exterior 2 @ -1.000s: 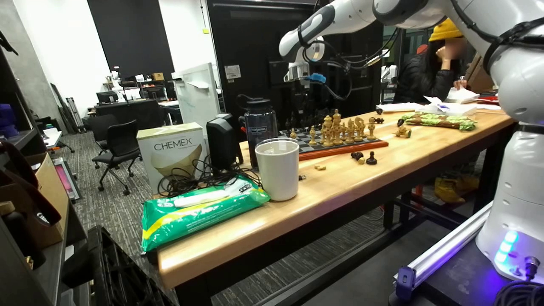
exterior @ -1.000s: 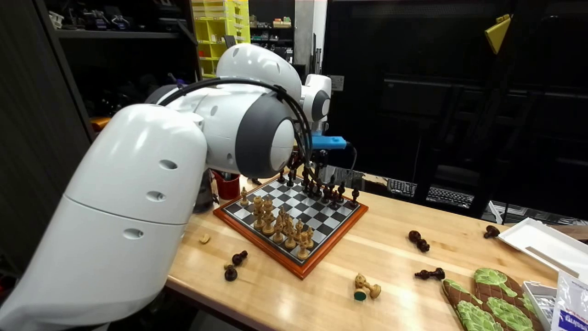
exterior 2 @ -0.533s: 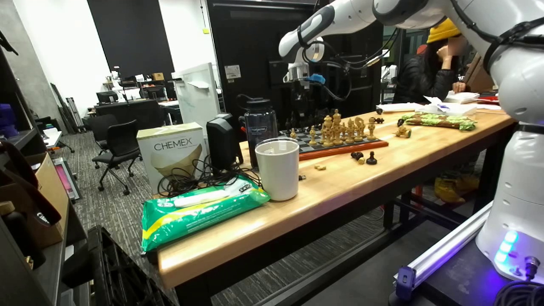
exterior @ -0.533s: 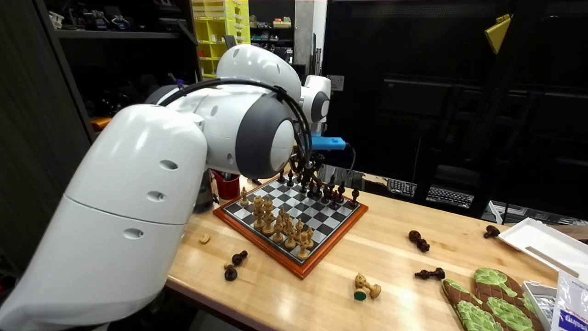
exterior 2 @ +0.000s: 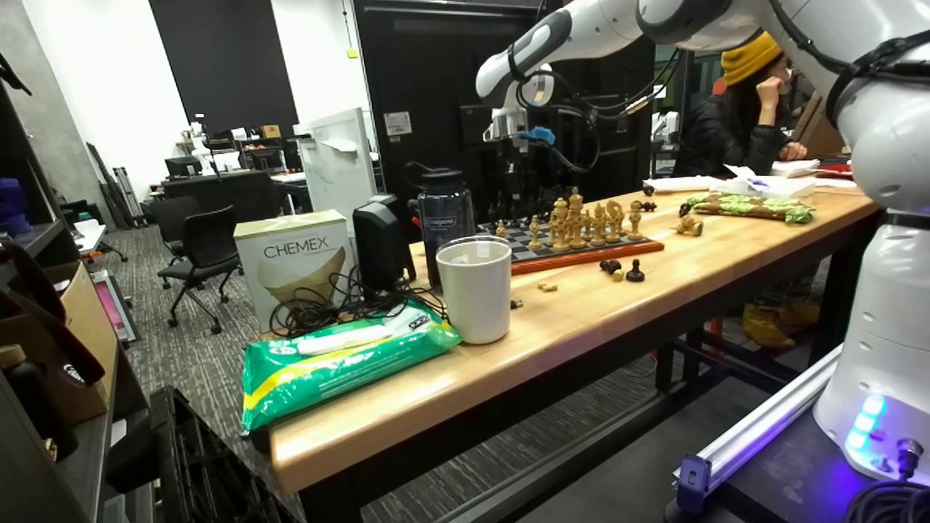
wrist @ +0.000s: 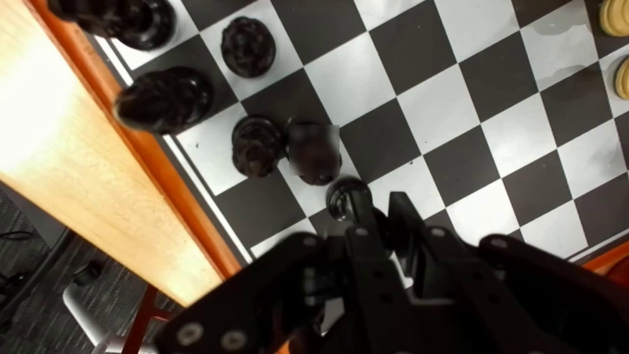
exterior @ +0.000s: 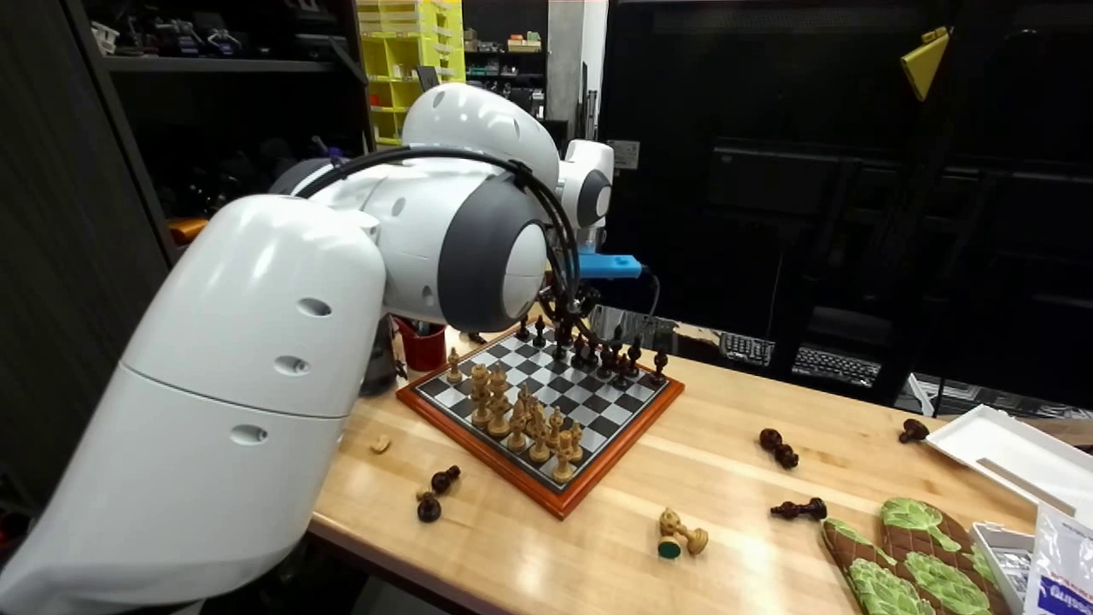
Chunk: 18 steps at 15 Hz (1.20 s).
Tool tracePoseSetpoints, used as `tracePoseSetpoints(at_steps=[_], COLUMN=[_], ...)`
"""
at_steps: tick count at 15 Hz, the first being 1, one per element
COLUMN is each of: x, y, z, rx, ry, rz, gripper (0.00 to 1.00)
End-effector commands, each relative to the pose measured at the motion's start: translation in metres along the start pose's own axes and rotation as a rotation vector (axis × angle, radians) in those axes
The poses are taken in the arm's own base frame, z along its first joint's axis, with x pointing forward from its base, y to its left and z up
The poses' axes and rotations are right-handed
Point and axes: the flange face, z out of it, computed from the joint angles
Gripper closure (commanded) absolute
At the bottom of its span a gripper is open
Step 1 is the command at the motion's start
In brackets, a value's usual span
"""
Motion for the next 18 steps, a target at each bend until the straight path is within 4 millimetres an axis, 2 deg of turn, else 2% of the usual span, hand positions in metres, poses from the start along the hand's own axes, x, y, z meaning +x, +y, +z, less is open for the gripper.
tracePoseSetpoints(at_steps=[1, 18], x=[0.0015, 0.0107], y=[-0.0038, -0.0066], z=[-0.0029, -0.0022], rx=[0.003, 0.001], ry=[0.016, 0.019], rz=[-0.024, -0.043], gripper=[0.96, 0.96])
